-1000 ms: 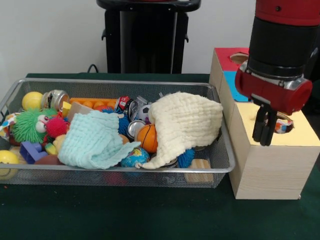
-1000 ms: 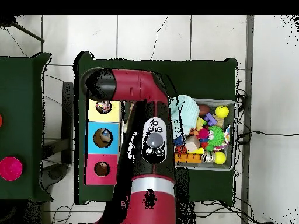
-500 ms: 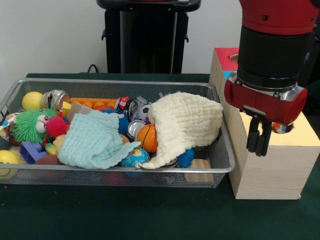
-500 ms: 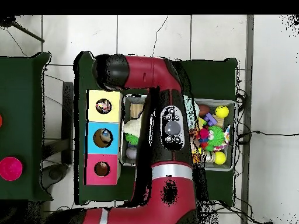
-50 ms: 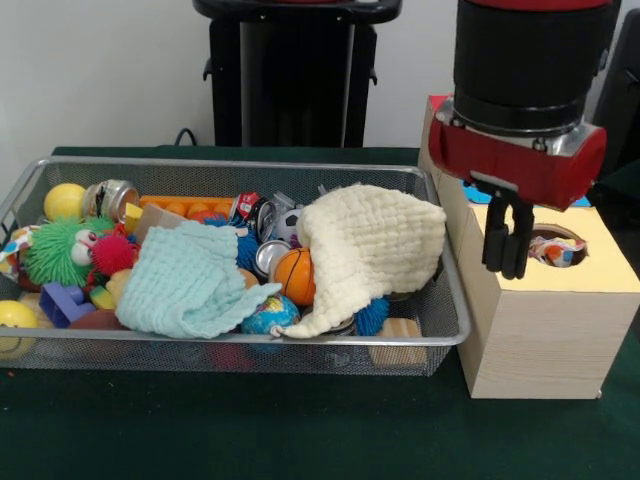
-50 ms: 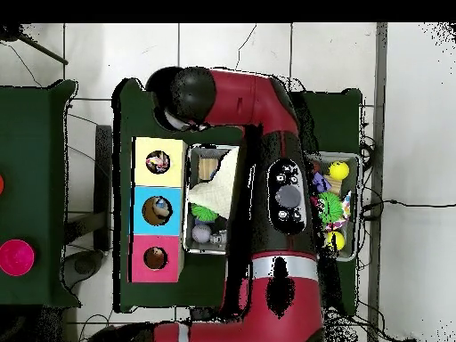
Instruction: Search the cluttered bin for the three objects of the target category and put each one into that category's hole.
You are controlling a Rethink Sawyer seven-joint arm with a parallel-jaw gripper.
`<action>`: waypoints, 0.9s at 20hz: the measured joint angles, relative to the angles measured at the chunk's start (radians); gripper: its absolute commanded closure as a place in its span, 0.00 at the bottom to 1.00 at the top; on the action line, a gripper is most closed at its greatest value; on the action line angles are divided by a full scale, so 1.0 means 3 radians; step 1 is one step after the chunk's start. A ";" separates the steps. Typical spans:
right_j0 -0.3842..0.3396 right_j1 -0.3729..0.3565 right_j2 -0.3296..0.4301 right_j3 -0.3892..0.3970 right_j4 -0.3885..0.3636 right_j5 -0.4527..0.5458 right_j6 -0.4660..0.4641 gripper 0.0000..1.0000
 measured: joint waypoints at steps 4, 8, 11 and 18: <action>-0.0094 -0.0074 0.0048 0.0002 -0.0005 0.0000 0.0000 1.00; -0.0248 -0.0182 0.0094 0.0015 -0.0017 0.0001 -0.0021 1.00; -0.0362 -0.0254 0.0117 0.0033 -0.0026 0.0001 -0.0084 1.00; -0.0574 -0.0345 0.0179 0.0044 -0.0055 0.0001 -0.0326 1.00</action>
